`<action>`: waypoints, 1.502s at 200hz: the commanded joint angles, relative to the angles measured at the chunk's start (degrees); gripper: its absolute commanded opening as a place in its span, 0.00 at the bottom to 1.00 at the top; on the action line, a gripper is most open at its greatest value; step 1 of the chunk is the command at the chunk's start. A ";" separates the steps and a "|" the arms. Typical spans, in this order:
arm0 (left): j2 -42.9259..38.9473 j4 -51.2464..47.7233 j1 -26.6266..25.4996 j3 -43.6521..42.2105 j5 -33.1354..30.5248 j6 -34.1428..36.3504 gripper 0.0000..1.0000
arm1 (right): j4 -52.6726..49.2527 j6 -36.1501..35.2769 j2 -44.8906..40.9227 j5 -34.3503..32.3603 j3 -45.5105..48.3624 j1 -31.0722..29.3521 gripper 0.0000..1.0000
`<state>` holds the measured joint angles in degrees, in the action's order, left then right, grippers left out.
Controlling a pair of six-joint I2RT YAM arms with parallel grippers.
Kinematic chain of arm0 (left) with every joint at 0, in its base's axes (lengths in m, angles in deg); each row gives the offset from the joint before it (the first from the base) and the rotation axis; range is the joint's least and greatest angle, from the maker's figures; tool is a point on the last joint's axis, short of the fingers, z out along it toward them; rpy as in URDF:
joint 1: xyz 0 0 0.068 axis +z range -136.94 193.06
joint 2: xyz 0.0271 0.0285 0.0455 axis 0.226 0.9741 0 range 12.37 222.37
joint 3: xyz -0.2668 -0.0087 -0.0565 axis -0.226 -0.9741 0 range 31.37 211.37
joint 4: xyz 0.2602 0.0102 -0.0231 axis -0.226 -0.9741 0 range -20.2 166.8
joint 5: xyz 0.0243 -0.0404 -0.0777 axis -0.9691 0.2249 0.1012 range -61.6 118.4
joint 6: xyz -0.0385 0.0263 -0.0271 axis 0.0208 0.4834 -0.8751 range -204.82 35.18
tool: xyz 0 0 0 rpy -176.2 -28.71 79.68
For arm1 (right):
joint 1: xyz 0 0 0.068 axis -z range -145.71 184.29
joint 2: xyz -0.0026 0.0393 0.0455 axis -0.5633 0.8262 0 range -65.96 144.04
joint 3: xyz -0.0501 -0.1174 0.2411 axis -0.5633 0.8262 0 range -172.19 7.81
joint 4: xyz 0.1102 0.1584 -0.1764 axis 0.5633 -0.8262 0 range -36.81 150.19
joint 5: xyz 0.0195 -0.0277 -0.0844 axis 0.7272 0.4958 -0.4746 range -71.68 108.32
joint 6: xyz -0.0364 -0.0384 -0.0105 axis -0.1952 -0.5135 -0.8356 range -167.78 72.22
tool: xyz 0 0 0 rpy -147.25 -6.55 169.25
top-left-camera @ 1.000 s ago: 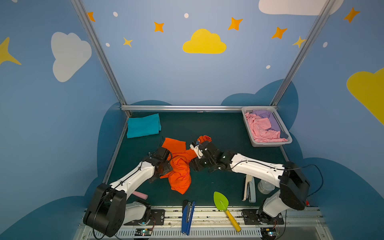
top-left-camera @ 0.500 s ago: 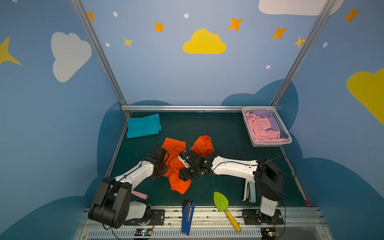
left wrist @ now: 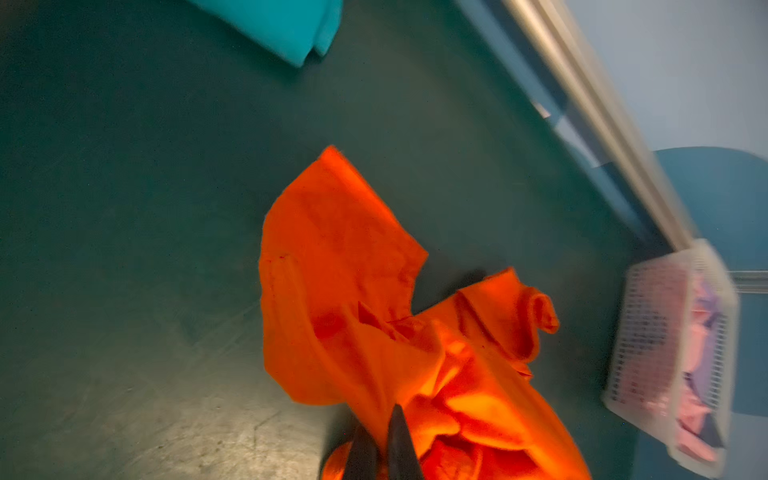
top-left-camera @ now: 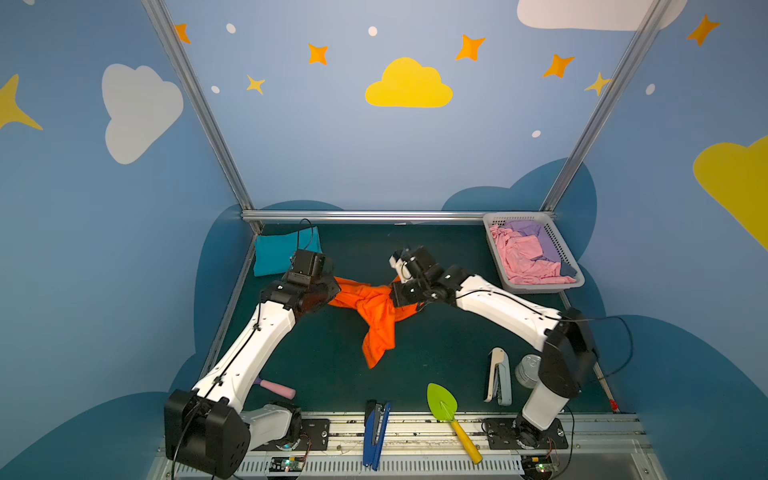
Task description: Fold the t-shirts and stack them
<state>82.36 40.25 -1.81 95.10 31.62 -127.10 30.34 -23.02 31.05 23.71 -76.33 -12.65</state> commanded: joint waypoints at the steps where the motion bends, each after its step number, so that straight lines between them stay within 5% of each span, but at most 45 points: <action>1: -1.71 -3.82 0.28 6.40 2.47 1.77 0.06 | -5.22 -6.57 -9.00 -10.64 -2.24 1.66 0.00; 38: -1.02 -8.32 0.28 20.83 1.99 3.84 0.05 | 8.19 -12.50 -24.04 -21.36 5.39 6.34 0.00; 76: -2.59 -7.32 0.37 25.24 0.69 4.05 0.06 | 7.49 -14.51 -30.92 -25.14 0.72 9.93 0.00; 115: -3.72 -6.68 0.55 22.04 1.43 3.15 0.05 | 7.74 -12.52 -27.87 -12.47 -3.51 7.93 0.00; 161: -3.77 -5.43 4.79 5.52 -1.33 1.39 0.05 | 12.08 -6.89 -15.54 -2.44 1.06 -2.31 0.00; 171: -3.68 -5.61 7.15 1.06 -2.23 0.80 0.07 | 13.06 -5.38 -12.51 0.19 3.15 -4.02 0.17; 181: -3.56 -6.36 9.60 -2.72 -4.20 0.47 0.12 | 13.03 -4.25 -10.23 2.97 4.30 -4.56 0.34; 195: -3.40 -8.50 13.27 -6.84 -7.50 -0.99 0.34 | 11.74 -3.82 -9.11 4.32 5.52 -4.16 0.49; 215: -3.71 -10.60 16.10 -9.86 -8.79 -0.33 0.60 | 7.59 -2.35 -12.21 -1.02 7.52 -1.87 0.56; 226: -4.35 -10.46 15.88 -10.46 -8.43 0.18 0.65 | 6.16 -2.63 -15.42 -5.94 9.63 -0.01 0.57; 247: -4.79 -7.49 12.00 -11.25 -5.42 -0.12 0.61 | 4.31 -3.49 -22.25 -12.79 14.84 4.65 0.58; 269: -1.80 -3.72 1.78 -9.85 -3.57 0.43 0.56 | -0.11 -2.73 -26.85 -16.08 18.21 9.28 0.55; 300: 5.85 1.31 -13.22 -7.14 -2.96 2.24 0.70 | -3.71 -2.56 -29.50 -14.42 23.07 13.02 0.53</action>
<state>83.26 36.79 -6.55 85.79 27.51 -126.47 32.39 -26.06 1.11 9.94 -57.34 -1.13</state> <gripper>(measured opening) 0.654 0.537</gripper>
